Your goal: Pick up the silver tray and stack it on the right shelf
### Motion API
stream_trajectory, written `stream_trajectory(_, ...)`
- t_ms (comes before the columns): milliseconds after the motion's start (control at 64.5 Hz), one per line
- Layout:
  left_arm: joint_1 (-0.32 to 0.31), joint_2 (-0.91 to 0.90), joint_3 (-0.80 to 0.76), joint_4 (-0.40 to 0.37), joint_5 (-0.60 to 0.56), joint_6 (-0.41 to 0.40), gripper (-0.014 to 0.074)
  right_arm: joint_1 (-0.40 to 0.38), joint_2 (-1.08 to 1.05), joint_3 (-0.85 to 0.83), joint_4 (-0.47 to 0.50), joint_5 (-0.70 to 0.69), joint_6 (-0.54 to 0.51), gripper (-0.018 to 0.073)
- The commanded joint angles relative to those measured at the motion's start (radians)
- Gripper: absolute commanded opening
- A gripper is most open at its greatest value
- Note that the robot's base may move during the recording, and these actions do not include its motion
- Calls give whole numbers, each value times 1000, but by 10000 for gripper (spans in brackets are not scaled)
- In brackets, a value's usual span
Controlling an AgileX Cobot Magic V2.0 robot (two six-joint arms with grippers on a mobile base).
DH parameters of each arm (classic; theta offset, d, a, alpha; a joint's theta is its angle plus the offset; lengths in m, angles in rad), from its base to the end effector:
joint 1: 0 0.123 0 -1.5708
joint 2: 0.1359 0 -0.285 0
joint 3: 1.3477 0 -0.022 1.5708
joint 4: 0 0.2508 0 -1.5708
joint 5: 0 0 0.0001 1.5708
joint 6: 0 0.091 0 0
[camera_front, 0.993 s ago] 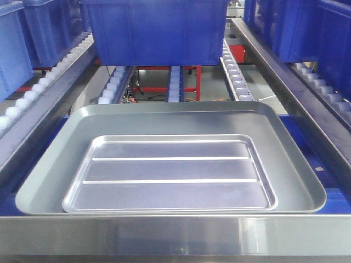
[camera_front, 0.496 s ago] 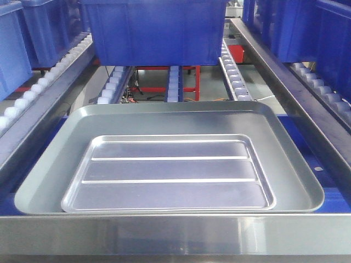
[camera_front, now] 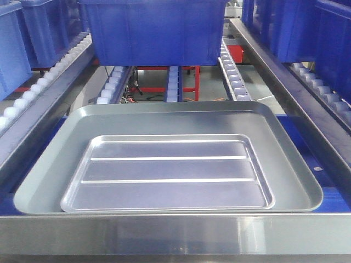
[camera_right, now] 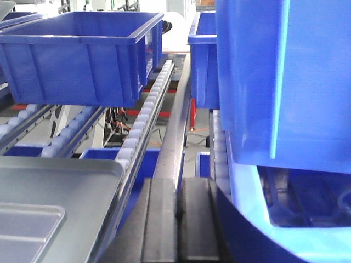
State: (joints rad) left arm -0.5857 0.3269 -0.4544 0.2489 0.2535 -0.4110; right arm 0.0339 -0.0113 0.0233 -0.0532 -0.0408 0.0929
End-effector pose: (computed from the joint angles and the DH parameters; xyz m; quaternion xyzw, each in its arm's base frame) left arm 0.0665 -0.0374 0.3222 0.1272 0.7067 -0.2359 0.6548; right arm 0.0560 0.0021 0.2096 0.0011 0.6650 0.0282 0.7464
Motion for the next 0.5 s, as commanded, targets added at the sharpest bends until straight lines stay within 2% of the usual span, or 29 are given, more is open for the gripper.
stream_trajectory(0, -9, 11, -31, 6, -80, 1, -92, -5, -18, 6, 2, -136, -11, 49)
stream_trajectory(481, -9, 11, -31, 6, -80, 1, -92, -5, -18, 6, 2, -132, -11, 49)
